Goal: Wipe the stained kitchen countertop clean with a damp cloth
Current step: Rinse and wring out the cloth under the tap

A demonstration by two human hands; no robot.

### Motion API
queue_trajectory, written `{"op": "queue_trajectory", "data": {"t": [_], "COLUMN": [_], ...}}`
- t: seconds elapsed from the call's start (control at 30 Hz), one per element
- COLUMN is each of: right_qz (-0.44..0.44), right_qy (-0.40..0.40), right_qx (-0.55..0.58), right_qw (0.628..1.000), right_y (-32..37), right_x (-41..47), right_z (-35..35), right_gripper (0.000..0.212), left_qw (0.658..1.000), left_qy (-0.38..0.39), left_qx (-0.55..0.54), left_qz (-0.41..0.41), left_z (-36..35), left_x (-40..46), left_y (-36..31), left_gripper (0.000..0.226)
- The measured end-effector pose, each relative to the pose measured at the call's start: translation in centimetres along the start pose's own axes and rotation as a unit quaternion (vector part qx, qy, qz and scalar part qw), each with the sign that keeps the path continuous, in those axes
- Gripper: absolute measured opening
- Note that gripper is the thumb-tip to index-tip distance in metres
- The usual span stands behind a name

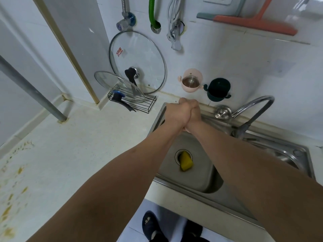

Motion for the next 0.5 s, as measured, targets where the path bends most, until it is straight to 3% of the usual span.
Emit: {"op": "queue_trajectory", "data": {"t": [0.1,0.13,0.23,0.3,0.37,0.5], "right_qz": [0.022,-0.012,-0.053,-0.049,-0.05,-0.076], "right_qy": [-0.003,-0.001,0.001,0.017,0.052,0.127], "right_qx": [0.001,0.041,0.061,0.054,0.002,0.025], "right_qw": [1.0,0.999,0.997,0.997,0.997,0.989], "right_y": [0.4,0.3,0.7,1.8,2.6,3.1], "right_x": [-0.5,-0.9,-1.8,-2.5,-3.2,-4.5], "right_z": [0.6,0.7,1.7,2.2,2.7,4.1], "right_gripper": [0.048,0.052,0.027,0.027,0.039,0.041], "left_qw": [0.997,0.997,0.995,0.988,0.983,0.983], "left_qy": [0.025,0.026,0.087,0.149,0.183,0.186], "left_qx": [0.057,0.053,0.046,0.024,0.02,0.009], "left_qz": [-0.051,-0.054,-0.036,-0.018,-0.004,0.002], "left_z": [-0.2,0.1,-0.1,-0.3,0.3,1.5], "left_x": [-1.4,-1.8,-3.3,-4.5,-5.6,-7.2], "left_y": [-1.5,-1.7,-2.0,-2.2,-2.0,-1.5], "left_gripper": [0.069,0.067,0.066,0.086,0.093,0.059]}}
Point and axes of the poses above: each hand's wrist, its own x-axis towards the middle knuckle, its own z-axis out of the back of the hand, y = z × x, the point moved 10 cm from there along x, towards the middle knuckle, and after that the axes turned 5 degrees about -y, right-handed, at the moved point
